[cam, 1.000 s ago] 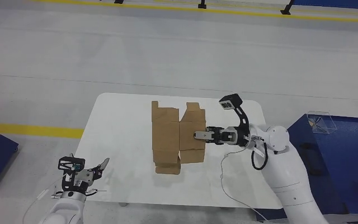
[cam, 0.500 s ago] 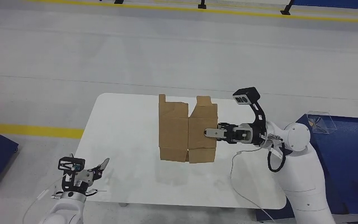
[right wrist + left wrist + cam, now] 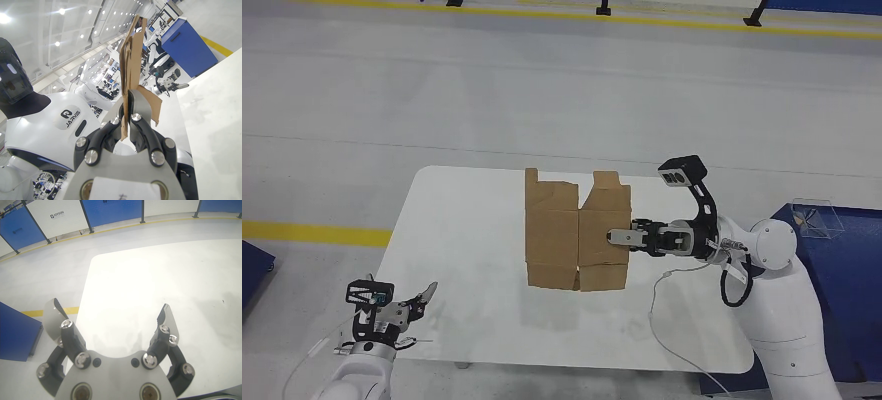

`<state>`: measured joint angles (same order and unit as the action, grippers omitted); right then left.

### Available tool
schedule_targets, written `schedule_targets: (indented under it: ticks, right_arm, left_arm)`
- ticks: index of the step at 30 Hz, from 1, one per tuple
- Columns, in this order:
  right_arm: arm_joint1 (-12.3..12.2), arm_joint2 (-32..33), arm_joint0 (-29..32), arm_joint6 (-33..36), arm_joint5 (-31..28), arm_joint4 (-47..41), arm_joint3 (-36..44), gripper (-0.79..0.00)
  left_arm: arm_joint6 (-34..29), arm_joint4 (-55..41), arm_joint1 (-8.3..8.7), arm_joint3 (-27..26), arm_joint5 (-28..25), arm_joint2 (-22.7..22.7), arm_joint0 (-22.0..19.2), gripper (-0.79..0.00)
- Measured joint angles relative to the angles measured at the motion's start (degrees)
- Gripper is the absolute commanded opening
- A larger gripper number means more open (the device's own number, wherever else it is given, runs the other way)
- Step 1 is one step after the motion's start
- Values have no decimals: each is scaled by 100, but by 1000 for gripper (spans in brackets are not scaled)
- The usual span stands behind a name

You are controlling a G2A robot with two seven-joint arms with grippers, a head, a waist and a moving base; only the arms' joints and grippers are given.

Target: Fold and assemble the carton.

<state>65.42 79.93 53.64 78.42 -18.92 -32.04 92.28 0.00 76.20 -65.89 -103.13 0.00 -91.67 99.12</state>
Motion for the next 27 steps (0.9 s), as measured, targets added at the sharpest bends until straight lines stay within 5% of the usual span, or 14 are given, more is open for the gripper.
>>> schedule_targets:
  ticks: [12, 22, 27]
  right_arm:
    - [8, -33, 90, -248, 232, -194, -16, -785]
    - [232, -736, 66, 184, 3237, -4169, -1212, -785]
    - [409, -1471, 52, -144, 4626, -5800, -1616, -785]
  left_arm:
    - [0, 0, 0, 0, 0, 0, 0, 0]
    - [0, 0, 0, 0, 0, 0, 0, 0]
    - [0, 0, 0, 0, 0, 0, 0, 0]
